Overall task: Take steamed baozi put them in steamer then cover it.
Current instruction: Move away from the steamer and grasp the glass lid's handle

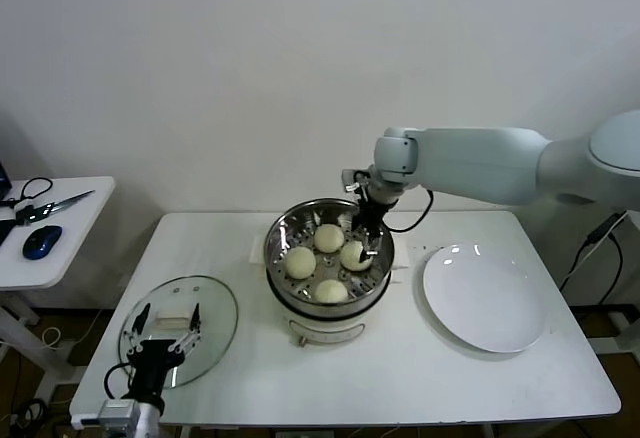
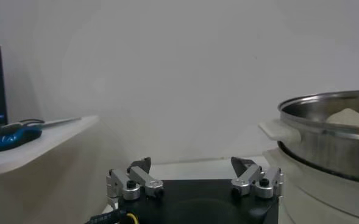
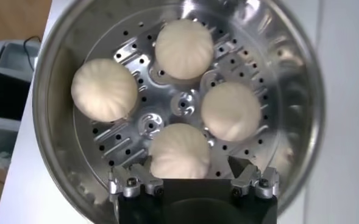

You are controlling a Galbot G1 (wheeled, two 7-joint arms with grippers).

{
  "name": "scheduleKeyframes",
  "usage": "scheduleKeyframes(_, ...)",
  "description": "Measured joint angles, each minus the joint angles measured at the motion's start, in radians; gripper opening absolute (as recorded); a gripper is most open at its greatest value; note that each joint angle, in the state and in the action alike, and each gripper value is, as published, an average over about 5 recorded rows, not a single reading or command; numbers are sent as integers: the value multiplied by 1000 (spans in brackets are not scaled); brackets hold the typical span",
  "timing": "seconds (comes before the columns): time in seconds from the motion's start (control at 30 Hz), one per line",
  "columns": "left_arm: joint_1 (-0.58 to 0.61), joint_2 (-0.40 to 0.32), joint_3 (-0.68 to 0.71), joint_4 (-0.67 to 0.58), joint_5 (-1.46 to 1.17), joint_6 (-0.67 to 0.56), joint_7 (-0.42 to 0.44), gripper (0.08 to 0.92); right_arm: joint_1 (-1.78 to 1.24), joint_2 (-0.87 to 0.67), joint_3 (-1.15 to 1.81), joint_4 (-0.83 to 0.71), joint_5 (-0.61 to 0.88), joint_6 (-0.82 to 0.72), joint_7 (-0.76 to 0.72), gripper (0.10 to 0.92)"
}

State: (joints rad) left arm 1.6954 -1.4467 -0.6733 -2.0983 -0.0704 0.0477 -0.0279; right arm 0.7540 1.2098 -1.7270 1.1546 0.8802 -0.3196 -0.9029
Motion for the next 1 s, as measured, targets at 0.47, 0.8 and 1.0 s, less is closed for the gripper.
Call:
scheduleKeyframes(0.47,-10,-9,-3,5,28,6,-3,823,-10,-273,161,104,14,158,107,823)
scheduleKeyframes(0.8,-37,-14,-19,8,87,11,1,823,-315,-534,504,225,-15,332,365,823)
scheduleKeyframes(1.0,-43,-11,-34,3,168,7,20,823,-638,-616,858,286,-65,383,480,823)
